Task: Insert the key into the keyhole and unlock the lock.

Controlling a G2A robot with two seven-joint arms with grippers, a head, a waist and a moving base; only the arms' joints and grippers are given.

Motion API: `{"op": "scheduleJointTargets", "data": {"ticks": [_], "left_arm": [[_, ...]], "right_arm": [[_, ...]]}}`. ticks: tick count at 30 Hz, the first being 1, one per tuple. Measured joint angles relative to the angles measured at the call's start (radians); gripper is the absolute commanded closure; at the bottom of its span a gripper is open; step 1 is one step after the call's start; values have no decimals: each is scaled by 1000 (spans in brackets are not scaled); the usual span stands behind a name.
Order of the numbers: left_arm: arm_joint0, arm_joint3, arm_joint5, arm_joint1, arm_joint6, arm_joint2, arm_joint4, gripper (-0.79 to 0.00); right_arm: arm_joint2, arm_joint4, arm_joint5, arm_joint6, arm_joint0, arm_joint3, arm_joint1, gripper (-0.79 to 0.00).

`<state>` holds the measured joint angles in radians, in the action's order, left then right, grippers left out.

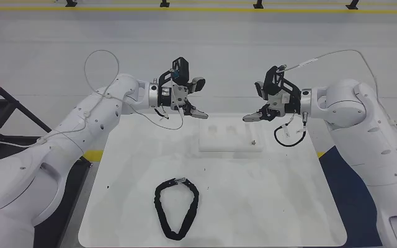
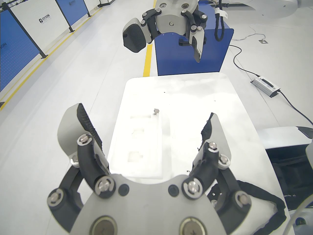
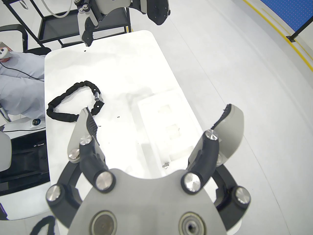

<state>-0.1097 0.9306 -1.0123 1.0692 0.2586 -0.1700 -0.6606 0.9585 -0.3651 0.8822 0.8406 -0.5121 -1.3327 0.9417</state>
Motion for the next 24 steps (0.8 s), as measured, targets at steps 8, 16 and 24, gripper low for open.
{"op": "scheduleJointTargets", "data": {"ticks": [8,16,24], "left_arm": [[0,0,0,0,0,0,0,-785],[0,0,0,0,0,0,0,-784],[0,0,0,0,0,0,0,-785]], "right_arm": [[0,0,0,0,0,0,0,-784],[0,0,0,0,0,0,0,-785],[-22,-44,-41,-6,-20,16,3,-785]]}}
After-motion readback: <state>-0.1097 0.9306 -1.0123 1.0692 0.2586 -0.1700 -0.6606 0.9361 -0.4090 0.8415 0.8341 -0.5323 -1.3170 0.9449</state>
